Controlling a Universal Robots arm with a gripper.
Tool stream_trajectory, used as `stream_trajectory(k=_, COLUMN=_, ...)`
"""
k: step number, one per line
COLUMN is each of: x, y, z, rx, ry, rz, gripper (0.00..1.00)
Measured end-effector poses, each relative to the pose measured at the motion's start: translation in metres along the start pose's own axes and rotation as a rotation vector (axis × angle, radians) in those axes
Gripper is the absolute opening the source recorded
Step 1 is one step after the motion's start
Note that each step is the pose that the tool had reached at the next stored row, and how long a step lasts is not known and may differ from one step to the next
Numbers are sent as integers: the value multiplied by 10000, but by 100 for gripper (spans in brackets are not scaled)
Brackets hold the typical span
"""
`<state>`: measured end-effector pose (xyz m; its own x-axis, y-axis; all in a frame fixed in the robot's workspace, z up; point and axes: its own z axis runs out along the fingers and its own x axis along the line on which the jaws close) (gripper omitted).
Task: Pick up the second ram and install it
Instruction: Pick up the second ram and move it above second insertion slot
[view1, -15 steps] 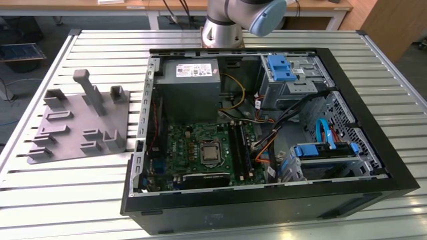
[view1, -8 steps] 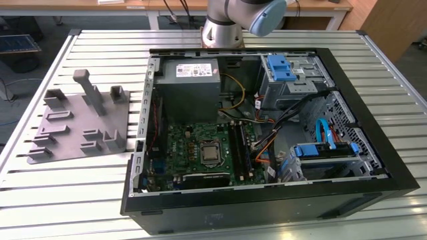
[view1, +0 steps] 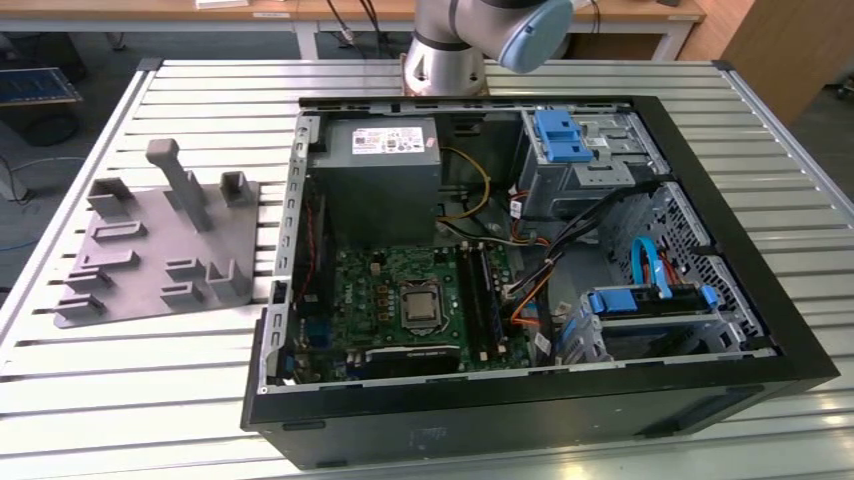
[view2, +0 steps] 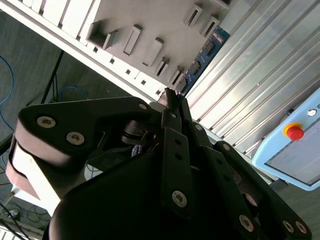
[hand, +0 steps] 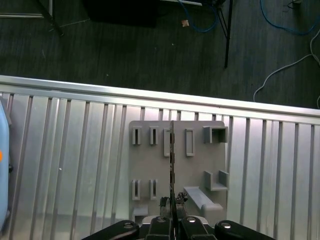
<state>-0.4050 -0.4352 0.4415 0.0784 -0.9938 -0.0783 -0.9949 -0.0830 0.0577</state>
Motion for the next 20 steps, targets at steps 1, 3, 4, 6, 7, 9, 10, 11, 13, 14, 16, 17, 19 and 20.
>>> stream_trajectory(k=1, x=0, y=-4, z=0, rx=0, ry=1, rz=0, gripper=14)
stream_trajectory(k=3, x=3, y=-22, z=1, rx=1, ry=0, rz=-2, gripper=14)
stream_trajectory(k=4, x=4, y=-41, z=0, rx=1, ry=0, rz=-1, gripper=14)
stream_trajectory(k=6, x=7, y=-88, z=-3, rx=1, ry=-1, rz=0, gripper=14)
stream_trajectory(k=7, x=10, y=-121, z=-5, rx=-1, ry=0, rz=0, gripper=14)
stream_trajectory(k=9, x=15, y=-191, z=-9, rx=-4, ry=-1, rz=1, gripper=14)
stream_trajectory(k=10, x=19, y=-232, z=-11, rx=-6, ry=-2, rz=0, gripper=14)
stream_trajectory(k=11, x=22, y=-272, z=-14, rx=-9, ry=-1, rz=0, gripper=14)
stream_trajectory(k=13, x=28, y=-349, z=-19, rx=-15, ry=-1, rz=2, gripper=14)
stream_trajectory(k=14, x=31, y=-388, z=-22, rx=-18, ry=-2, rz=2, gripper=14)
stream_trajectory(k=16, x=37, y=-462, z=-25, rx=-22, ry=-3, rz=2, gripper=14)
stream_trajectory(k=17, x=40, y=-498, z=-28, rx=-26, ry=-3, rz=2, gripper=14)
stream_trajectory(k=19, x=46, y=-576, z=-32, rx=-31, ry=-3, rz=2, gripper=14)
stream_trajectory(k=20, x=49, y=-611, z=-34, rx=-32, ry=-4, rz=2, gripper=14)
